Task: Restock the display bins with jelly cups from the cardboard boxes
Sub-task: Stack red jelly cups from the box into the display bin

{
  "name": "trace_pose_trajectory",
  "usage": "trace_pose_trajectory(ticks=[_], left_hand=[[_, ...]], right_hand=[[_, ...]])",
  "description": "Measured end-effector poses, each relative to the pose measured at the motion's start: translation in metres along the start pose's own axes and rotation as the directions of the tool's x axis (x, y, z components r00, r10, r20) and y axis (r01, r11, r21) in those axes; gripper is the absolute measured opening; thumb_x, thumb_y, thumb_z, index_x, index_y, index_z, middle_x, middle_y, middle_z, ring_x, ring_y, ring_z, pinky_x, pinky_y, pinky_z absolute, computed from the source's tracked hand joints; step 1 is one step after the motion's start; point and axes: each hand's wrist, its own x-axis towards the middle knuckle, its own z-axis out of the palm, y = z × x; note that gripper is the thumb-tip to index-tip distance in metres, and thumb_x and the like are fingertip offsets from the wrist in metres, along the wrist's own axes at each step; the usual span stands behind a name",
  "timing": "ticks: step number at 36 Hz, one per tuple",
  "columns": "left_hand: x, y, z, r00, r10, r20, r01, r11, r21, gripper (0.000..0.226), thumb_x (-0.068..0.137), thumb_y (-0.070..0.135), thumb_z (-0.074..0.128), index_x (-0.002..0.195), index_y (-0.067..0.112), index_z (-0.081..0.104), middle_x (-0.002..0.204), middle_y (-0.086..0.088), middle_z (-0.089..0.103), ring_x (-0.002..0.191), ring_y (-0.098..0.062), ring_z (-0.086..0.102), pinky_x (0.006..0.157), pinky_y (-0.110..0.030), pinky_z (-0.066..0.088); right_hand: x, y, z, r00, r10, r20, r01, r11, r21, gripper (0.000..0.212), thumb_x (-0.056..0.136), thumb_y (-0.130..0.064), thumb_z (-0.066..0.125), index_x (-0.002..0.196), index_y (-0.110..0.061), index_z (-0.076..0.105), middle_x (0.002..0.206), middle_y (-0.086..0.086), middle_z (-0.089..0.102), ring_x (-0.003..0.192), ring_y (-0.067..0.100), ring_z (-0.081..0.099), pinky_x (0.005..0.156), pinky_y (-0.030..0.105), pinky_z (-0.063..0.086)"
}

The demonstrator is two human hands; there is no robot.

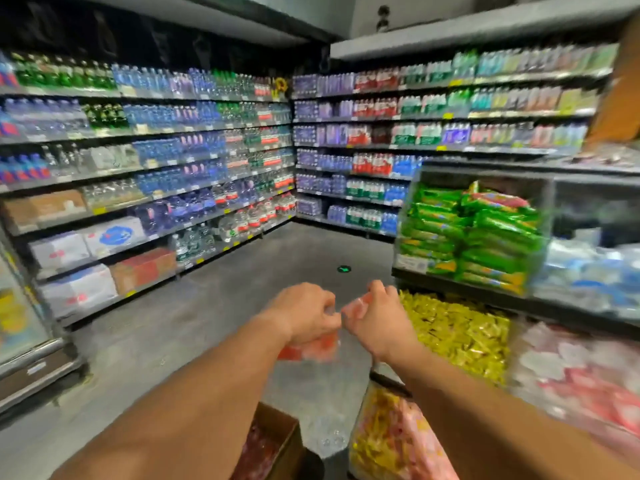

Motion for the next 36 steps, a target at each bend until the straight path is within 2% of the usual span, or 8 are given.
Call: trace_pose_trajectory(ticks=[3,7,16,21,23,28,31,36], left_hand=[[0.005,0.073,-0.032,0.99,0.125,-0.066,-0.123,0.992,0.025,0.027,0.088,0.049,0.054,0.074,0.026,0.056,0.094,-0.003,0.069,0.091,-0.029,0.063,0.066,-0.033,0.037],[0.01,0.172,-0.06,0.955,0.266,-0.134,-0.259,0.964,0.063,0.03,0.085,0.048,0.055,0.066,0.024,0.053,0.087,-0.005,0.068,0.086,-0.031,0.063,0.065,-0.034,0.04],[0.01,0.386,-0.066,0.877,0.442,-0.189,-0.429,0.897,0.109,0.033,0.084,0.052,0.056,0.08,0.02,0.063,0.092,-0.007,0.07,0.089,-0.031,0.064,0.065,-0.034,0.045],[0.007,0.502,-0.065,0.861,0.462,-0.211,-0.457,0.886,0.078,0.034,0.089,0.051,0.054,0.101,0.023,0.07,0.108,-0.01,0.069,0.103,-0.032,0.064,0.08,-0.036,0.05],[0.006,0.538,-0.065,0.854,0.474,-0.212,-0.476,0.878,0.047,0.035,0.09,0.051,0.053,0.093,0.019,0.068,0.101,-0.01,0.069,0.097,-0.032,0.065,0.077,-0.037,0.05],[0.022,0.591,-0.069,0.861,0.476,-0.182,-0.48,0.877,0.024,0.029,0.087,0.049,0.056,0.077,0.022,0.059,0.08,-0.002,0.061,0.08,-0.028,0.061,0.065,-0.035,0.047],[0.04,0.605,-0.069,0.851,0.485,-0.201,-0.478,0.874,0.085,0.034,0.087,0.049,0.055,0.087,0.017,0.067,0.09,-0.005,0.068,0.083,-0.029,0.063,0.07,-0.036,0.051],[0.085,0.612,-0.067,0.832,0.513,-0.211,-0.501,0.858,0.111,0.032,0.088,0.053,0.054,0.086,0.022,0.065,0.093,0.0,0.069,0.083,-0.023,0.062,0.07,-0.035,0.049]], right_hand=[[-0.018,0.027,-0.076,0.999,0.027,-0.045,-0.029,0.999,-0.031,0.045,0.08,-0.047,0.043,0.104,-0.012,0.056,0.099,0.004,0.045,0.105,0.032,0.056,0.08,0.031,0.043],[-0.057,0.06,-0.177,0.962,0.121,-0.245,-0.113,0.992,0.049,0.043,0.085,-0.031,0.06,0.121,-0.011,0.046,0.119,0.013,0.053,0.114,0.035,0.055,0.094,0.04,0.047],[-0.149,0.183,-0.355,0.842,0.267,-0.469,-0.233,0.964,0.131,0.031,0.084,-0.028,0.069,0.091,-0.023,0.039,0.094,0.003,0.067,0.095,0.031,0.066,0.076,0.034,0.049],[-0.187,0.249,-0.437,0.811,0.305,-0.5,-0.309,0.948,0.078,0.044,0.078,-0.041,0.074,0.103,-0.022,0.043,0.107,0.009,0.068,0.103,0.034,0.064,0.079,0.035,0.048],[-0.194,0.272,-0.462,0.813,0.328,-0.481,-0.332,0.94,0.079,0.055,0.075,-0.042,0.078,0.114,-0.019,0.047,0.108,0.006,0.066,0.103,0.032,0.062,0.084,0.036,0.051],[-0.188,0.314,-0.504,0.821,0.358,-0.444,-0.338,0.932,0.127,0.055,0.077,-0.033,0.077,0.121,-0.014,0.049,0.109,0.002,0.055,0.098,0.024,0.058,0.089,0.039,0.053],[-0.173,0.331,-0.514,0.811,0.355,-0.465,-0.327,0.934,0.144,0.058,0.069,-0.035,0.079,0.113,-0.012,0.049,0.113,0.005,0.049,0.099,0.026,0.057,0.087,0.042,0.053],[-0.139,0.355,-0.521,0.819,0.32,-0.476,-0.331,0.941,0.064,0.054,0.074,-0.032,0.081,0.112,-0.01,0.048,0.112,0.004,0.049,0.096,0.02,0.046,0.079,0.031,0.041]])
